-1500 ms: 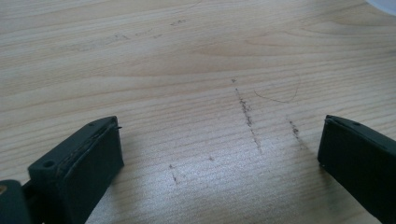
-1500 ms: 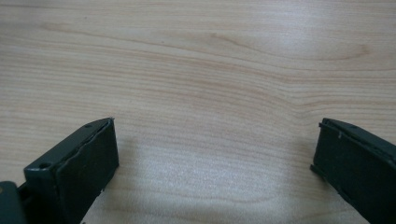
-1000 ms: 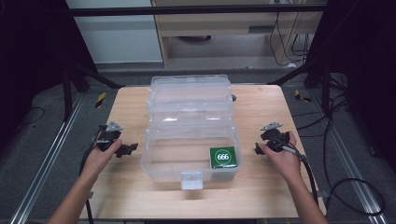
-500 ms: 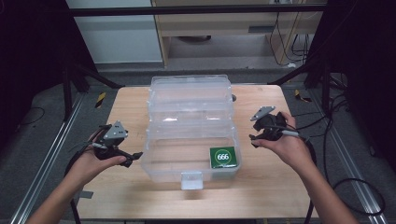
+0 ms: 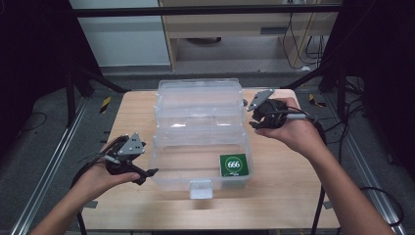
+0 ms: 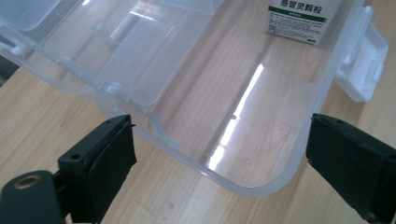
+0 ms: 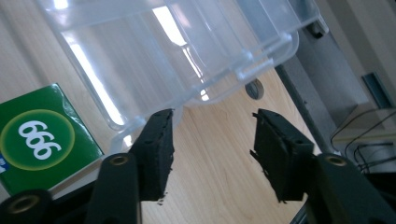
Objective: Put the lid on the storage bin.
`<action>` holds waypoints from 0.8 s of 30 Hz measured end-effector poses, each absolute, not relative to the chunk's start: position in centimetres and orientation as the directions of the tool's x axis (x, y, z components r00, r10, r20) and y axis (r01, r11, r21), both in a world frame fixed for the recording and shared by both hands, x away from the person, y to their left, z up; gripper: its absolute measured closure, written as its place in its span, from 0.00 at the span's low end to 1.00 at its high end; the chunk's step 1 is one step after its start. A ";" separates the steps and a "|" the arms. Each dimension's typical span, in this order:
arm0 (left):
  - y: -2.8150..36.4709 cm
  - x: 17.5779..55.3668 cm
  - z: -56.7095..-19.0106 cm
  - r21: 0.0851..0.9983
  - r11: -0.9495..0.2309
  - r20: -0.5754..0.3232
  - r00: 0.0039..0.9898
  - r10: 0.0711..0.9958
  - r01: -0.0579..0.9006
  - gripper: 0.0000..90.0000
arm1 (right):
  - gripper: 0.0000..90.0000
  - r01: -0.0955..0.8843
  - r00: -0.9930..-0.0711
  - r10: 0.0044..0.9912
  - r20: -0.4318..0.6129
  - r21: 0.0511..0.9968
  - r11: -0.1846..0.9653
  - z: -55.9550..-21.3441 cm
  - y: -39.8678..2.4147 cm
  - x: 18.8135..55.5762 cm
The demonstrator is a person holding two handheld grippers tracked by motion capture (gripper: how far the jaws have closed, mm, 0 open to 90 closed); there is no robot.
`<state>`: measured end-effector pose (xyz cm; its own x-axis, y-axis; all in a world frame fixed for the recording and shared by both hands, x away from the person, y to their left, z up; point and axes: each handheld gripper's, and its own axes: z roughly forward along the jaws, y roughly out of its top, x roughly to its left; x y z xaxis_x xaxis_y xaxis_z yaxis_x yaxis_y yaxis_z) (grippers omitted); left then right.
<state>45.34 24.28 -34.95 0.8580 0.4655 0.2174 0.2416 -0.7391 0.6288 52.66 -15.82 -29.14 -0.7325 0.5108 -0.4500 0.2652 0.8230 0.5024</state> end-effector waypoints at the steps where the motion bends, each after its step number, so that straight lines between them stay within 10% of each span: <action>1: 24.2 45.3 -34.9 0.630 -0.738 0.216 0.860 0.463 0.239 0.09 | 0.56 0.250 -0.741 0.492 -0.457 0.493 0.833 -28.9 -15.5 52.7; 11: 22.1 45.1 -35.3 0.600 -0.773 0.200 0.898 0.393 0.204 0.17 | 0.71 0.143 -0.797 0.366 -0.481 0.439 0.887 -28.1 -12.4 53.3; 24: 20.5 46.0 -36.4 0.574 -0.797 0.173 0.924 0.341 0.187 0.13 | 0.63 0.086 -0.827 0.268 -0.495 0.359 0.930 -28.6 -8.0 56.7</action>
